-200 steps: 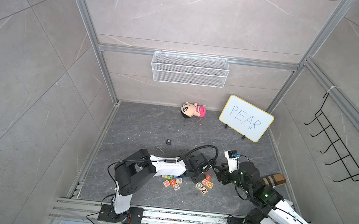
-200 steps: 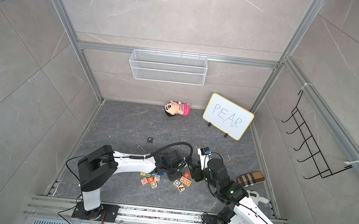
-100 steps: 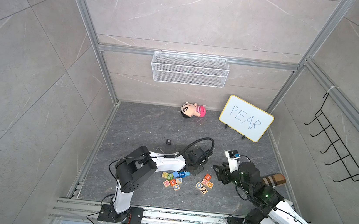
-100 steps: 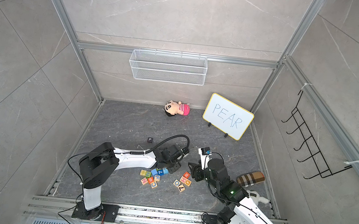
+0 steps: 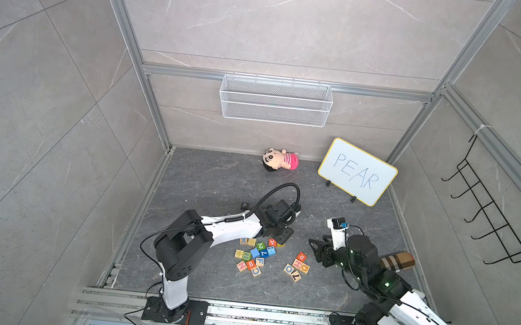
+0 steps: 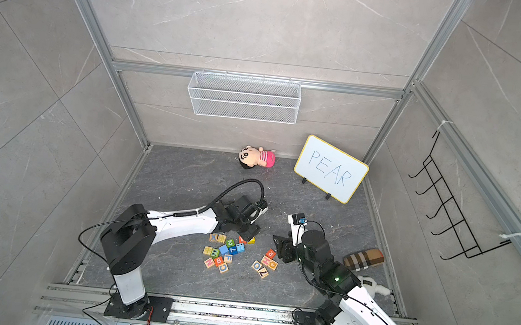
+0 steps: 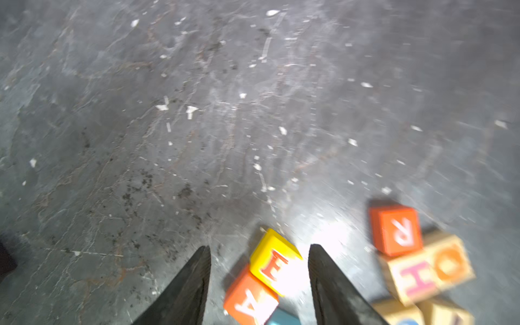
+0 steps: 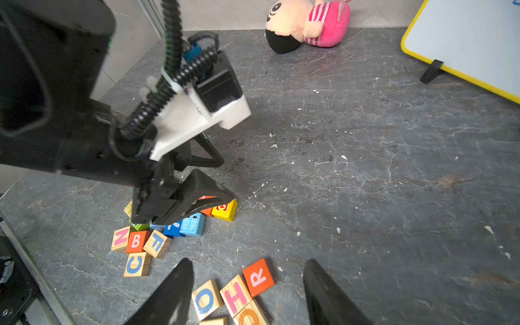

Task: Spell the uppercase word “pear” with letter blocks
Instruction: Move the letter block to the center of the board, then pick up the letter block from the center of the board.

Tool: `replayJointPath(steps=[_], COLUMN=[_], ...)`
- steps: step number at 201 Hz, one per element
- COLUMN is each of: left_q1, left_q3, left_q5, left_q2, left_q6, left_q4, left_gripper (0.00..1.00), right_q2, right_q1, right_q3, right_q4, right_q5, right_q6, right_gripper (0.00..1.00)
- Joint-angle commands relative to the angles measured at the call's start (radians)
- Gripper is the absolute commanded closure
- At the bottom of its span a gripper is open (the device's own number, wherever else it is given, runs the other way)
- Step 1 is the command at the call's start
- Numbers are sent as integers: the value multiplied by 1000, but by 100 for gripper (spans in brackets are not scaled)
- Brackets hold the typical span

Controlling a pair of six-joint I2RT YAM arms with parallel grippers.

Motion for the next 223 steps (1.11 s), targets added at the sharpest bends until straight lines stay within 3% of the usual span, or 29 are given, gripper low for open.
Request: replayJointPath(steps=[1, 48, 78, 125, 209, 223], left_q1=[-4, 20, 44, 51, 52, 51], left_q3=[-30, -58, -33, 0, 3, -2], left_q5=[79, 150, 174, 180, 167, 163], left_q2=[-42, -2, 54, 129, 129, 121], left_q6=[169, 339, 375, 405, 383, 379], left_q4=[-47, -3, 13, 33, 43, 42], left_gripper=[40, 34, 33, 35, 57, 68], right_q2=[6, -9, -34, -6, 46, 54], right_q1=[-4, -3, -3, -3, -1, -1], right_q3=[-22, -34, -48, -96, -104, -105], right_q4=[35, 41, 59, 122, 162, 170], right_q5=[15, -19, -32, -153, -140, -142], right_q6=[-11, -21, -19, -20, -32, -41], right_gripper=[35, 32, 31, 30, 30, 30])
